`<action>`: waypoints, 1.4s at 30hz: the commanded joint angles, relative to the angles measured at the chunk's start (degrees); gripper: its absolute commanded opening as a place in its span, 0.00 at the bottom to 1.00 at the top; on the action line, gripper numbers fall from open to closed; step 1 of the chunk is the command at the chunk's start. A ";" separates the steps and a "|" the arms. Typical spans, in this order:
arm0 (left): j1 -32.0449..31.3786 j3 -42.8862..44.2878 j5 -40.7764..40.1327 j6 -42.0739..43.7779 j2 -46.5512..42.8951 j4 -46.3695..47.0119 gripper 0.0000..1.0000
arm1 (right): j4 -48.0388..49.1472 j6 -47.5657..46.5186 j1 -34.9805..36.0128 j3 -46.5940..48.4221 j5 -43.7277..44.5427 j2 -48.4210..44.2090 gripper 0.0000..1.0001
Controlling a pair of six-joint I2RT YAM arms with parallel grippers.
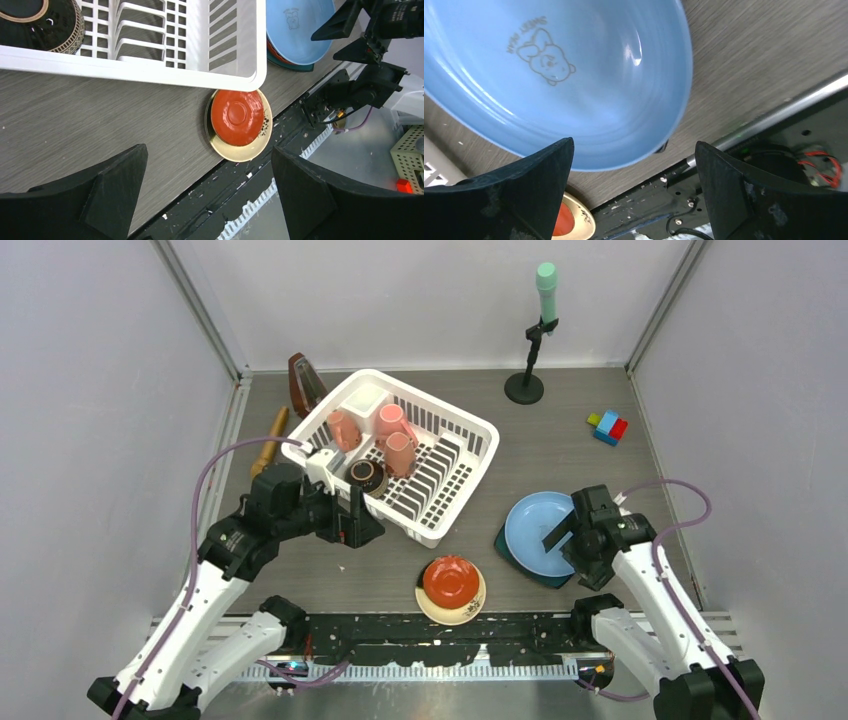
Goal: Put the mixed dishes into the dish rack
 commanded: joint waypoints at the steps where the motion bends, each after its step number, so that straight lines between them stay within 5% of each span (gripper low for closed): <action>1: -0.16 -2.13 1.55 2.54 -2.20 4.11 0.98 | 9.86 3.21 -0.18 -5.97 -5.56 0.16 0.98; 24: -0.16 -0.35 -7.07 1.40 -4.71 -1.20 0.98 | 45.36 7.89 0.73 -10.14 -16.92 20.95 0.95; 30: -0.16 -0.04 -6.63 0.00 -3.44 -1.31 0.98 | 38.44 4.20 1.84 -3.07 -14.87 23.44 0.99; 42: -0.16 3.16 -7.53 -0.24 -0.87 -2.33 0.98 | 17.07 -5.56 -0.51 4.89 1.65 13.36 1.00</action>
